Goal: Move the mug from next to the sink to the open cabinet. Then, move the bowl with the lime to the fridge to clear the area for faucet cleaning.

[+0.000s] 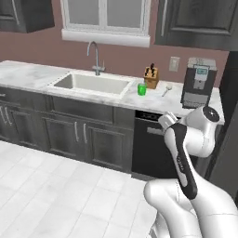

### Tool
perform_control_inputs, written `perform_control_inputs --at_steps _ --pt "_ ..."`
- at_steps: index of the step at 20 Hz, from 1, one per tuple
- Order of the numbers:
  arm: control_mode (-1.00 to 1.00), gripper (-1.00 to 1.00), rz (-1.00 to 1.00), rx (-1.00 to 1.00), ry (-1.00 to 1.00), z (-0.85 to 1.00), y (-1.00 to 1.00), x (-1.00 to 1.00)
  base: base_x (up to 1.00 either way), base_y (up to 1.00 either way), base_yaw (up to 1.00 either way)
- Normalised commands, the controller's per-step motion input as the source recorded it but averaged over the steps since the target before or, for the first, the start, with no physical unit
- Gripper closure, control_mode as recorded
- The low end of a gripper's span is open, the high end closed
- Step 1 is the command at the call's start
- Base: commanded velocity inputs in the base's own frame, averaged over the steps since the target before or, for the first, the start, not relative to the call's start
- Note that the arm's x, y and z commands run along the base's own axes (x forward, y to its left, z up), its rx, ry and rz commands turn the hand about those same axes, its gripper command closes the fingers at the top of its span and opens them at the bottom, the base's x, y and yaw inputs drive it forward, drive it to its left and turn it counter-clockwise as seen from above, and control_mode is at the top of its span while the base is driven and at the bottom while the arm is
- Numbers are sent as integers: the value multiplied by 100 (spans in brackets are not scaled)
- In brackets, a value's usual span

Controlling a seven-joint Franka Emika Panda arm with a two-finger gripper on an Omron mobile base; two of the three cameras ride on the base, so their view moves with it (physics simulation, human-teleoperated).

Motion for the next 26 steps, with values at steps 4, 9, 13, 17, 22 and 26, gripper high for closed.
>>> perform_control_inputs --at_steps 4,9,13,17,22,26 --pt "100 -100 0 0 0 0 0 0 100 100 -41" --pt "100 -100 0 0 0 0 0 0 100 49 -37" --pt "100 -100 0 0 0 0 0 0 100 8 -22" --pt "100 -100 0 0 0 0 0 0 100 0 -13" --pt "100 -100 0 0 0 0 0 0 80 5 -16" --pt "100 -100 0 0 0 0 0 0 14 59 -30"
